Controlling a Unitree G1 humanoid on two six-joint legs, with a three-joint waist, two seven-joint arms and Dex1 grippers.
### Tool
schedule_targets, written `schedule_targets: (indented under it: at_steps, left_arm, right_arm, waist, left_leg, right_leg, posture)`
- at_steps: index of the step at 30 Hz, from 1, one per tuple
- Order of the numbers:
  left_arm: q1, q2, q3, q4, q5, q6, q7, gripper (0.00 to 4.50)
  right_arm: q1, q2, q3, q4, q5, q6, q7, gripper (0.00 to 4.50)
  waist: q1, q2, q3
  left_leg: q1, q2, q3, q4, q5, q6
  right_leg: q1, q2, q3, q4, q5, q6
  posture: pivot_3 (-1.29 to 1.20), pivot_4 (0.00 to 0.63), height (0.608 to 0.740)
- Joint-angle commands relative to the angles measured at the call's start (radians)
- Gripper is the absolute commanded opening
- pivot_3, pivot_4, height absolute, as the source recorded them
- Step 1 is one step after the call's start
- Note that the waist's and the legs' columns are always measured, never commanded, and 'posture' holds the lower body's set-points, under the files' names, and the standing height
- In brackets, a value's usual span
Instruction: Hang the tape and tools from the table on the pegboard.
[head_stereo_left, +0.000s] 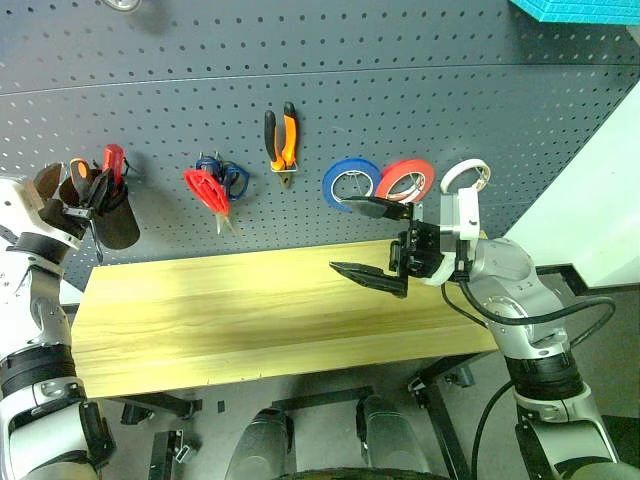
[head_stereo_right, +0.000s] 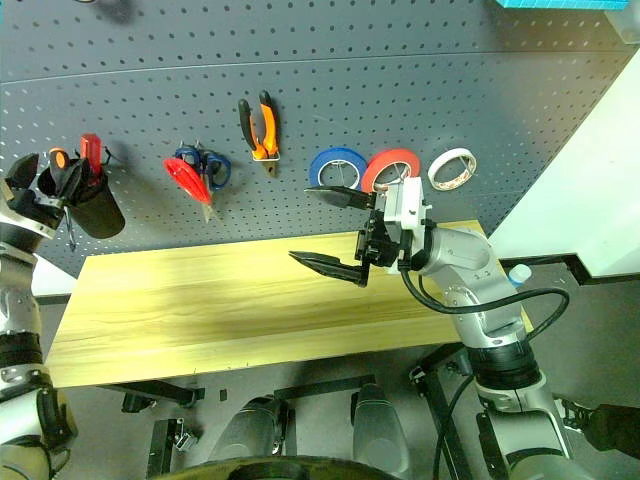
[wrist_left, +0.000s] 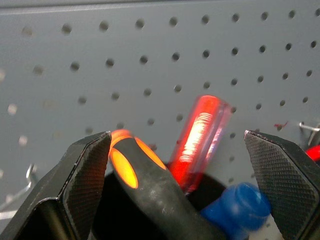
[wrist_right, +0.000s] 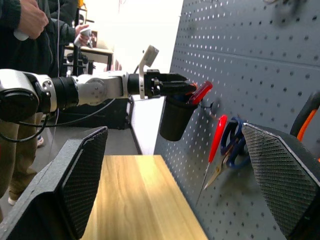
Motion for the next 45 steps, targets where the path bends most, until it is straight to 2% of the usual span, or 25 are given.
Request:
schedule_targets:
  at_steps: [1, 22, 38, 41, 43, 45]
  left_arm:
    - [-0.032, 0.029, 0.023, -0.033, -0.017, 0.017, 0.019, 4.45]
    - [-0.085, 0.037, -0.004, -0.029, 0.017, 0.040, 0.025, 4.45]
    - [0.023, 0.127, 0.118, -0.227, -0.093, 0.162, 0.001, 4.45]
    - [0.069, 0.162, 0.144, -0.262, -0.089, 0.264, 0.064, 4.45]
    - [0.097, 0.199, 0.148, -0.297, -0.089, 0.424, 0.153, 4.45]
    - [0.079, 0.199, 0.187, -0.381, -0.177, 0.622, 0.276, 4.45]
  right_arm:
    - [-0.008, -0.004, -0.024, -0.040, 0.015, -0.001, -0.004, 4.50]
    - [-0.015, 0.002, -0.022, -0.028, -0.001, -0.018, -0.009, 4.50]
    - [-0.011, -0.003, -0.023, -0.032, 0.001, -0.019, -0.008, 4.50]
    - [-0.011, -0.003, -0.023, -0.032, 0.001, -0.019, -0.007, 4.50]
    - [-0.009, -0.005, -0.024, -0.033, 0.000, -0.019, -0.007, 4.50]
    - [-0.008, -0.008, -0.026, -0.032, 0.000, -0.019, -0.005, 4.50]
  waist:
    - [0.000, 0.000, 0.000]
    - [0.000, 0.000, 0.000]
    - [-0.005, 0.000, 0.000]
    - [-0.007, 0.000, 0.000]
    - [-0.012, 0.000, 0.000]
    - [-0.015, 0.000, 0.000]
  left_leg:
    - [0.000, 0.000, 0.000, 0.000, 0.000, 0.000]
    - [0.000, 0.000, 0.000, 0.000, 0.000, 0.000]
    - [0.000, 0.000, 0.000, 0.000, 0.000, 0.000]
    - [0.000, 0.000, 0.000, 0.000, 0.000, 0.000]
    - [0.000, 0.000, 0.000, -0.001, 0.000, 0.000]
    - [0.000, 0.000, 0.000, -0.001, 0.000, 0.000]
  right_leg:
    - [0.000, 0.000, 0.000, 0.000, 0.000, 0.000]
    - [0.000, 0.000, 0.000, 0.000, 0.000, 0.000]
    - [0.000, 0.000, 0.000, 0.000, 0.000, 0.000]
    - [0.000, 0.000, 0.000, 0.000, 0.000, 0.000]
    - [0.000, 0.000, 0.000, 0.000, 0.000, 0.000]
    - [0.000, 0.000, 0.000, 0.000, 0.000, 0.001]
  posture:
    - [-0.01, 0.083, 0.740]
    - [-0.01, 0.074, 0.740]
    - [-0.01, 0.076, 0.740]
    - [-0.01, 0.076, 0.740]
    - [-0.01, 0.075, 0.740]
    - [0.00, 0.077, 0.740]
